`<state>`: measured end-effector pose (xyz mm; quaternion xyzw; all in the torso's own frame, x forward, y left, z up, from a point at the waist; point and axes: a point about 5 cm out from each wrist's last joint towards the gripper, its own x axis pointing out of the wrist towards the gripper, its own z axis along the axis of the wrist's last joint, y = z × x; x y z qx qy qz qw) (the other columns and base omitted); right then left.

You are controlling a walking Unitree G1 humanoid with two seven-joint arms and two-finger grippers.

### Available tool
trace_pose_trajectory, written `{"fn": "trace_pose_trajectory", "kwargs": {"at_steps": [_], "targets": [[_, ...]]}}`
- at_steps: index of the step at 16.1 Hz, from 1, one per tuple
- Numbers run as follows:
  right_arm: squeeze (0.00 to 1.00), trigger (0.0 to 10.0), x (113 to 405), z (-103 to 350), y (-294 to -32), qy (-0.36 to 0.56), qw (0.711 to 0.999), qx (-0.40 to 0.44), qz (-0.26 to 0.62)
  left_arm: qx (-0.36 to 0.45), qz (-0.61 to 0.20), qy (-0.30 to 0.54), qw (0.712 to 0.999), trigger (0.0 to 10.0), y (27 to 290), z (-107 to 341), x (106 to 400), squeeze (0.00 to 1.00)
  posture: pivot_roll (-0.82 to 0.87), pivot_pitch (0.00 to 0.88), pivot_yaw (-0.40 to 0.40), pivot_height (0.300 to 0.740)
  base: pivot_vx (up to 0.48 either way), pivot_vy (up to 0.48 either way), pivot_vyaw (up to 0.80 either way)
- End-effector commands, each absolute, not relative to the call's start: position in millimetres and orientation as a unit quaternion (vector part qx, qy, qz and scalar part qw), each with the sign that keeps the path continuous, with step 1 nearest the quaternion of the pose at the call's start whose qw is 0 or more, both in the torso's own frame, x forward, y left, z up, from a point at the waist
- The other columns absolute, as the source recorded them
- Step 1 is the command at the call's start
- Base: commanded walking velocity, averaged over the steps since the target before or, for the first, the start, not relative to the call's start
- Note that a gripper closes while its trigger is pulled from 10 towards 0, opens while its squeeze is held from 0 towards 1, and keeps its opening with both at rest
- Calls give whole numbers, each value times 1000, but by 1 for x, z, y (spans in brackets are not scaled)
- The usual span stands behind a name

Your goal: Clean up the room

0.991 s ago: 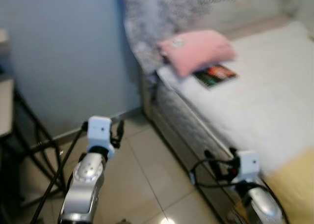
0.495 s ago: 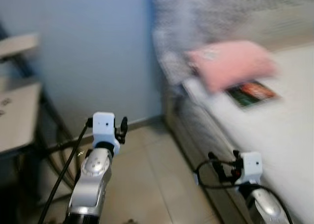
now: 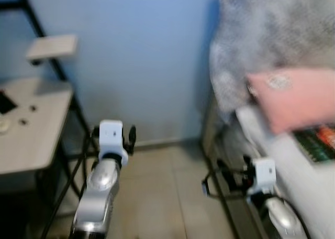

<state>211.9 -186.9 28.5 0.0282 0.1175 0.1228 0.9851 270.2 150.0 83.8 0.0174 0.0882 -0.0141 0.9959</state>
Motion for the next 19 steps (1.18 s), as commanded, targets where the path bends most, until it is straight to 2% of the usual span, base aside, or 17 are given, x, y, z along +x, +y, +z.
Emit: {"fn": "trace_pose_trajectory", "kwargs": {"at_steps": [1, 4, 5, 7, 11, 16, 19], "targets": [[0, 10000, 217, 33, -178, 111, 983, 30, 140, 31, -2, 86, 996, 10000, 158, 85, 270, 0, 58, 0, 16, 740, 461, 0, 506], [0, 10000, 217, 36, -179, 115, 983, 29, 140, 32, -14, 91, 995, 10000, 153, 84, 267, 0, 73, 0, 12, 740, 151, 0, 500], [0, 10000, 217, 37, -179, 114, 983, 28, 139, 65, -12, 85, 994, 10000, 163, 84, 262, 0, 72, 0, 11, 740, 0, 0, 494], [0, 10000, 215, 37, -181, 116, 985, 39, 125, 60, -11, 113, 992, 10000, 180, 73, 247, 0, 89, 0, 5, 740, 0, 0, 484], [0, 10000, 225, 36, -190, 115, 987, 32, 106, 50, -37, 97, 993, 10000, 162, 77, 250, 0, 97, 0, 0, 740, 0, 0, 120], [0, 10000, 224, 24, -203, 133, 989, 25, 60, 86, -49, 64, 993, 10000, 160, 87, 254, 0, 98, 0, 0, 740, 0, 0, 584], [0, 10000, 228, 43, -203, 61, 996, 23, 57, 97, -53, 13, 994, 10000, 153, 103, 255, 0, 83, 0, 6, 740, 0, 0, 0]]}}
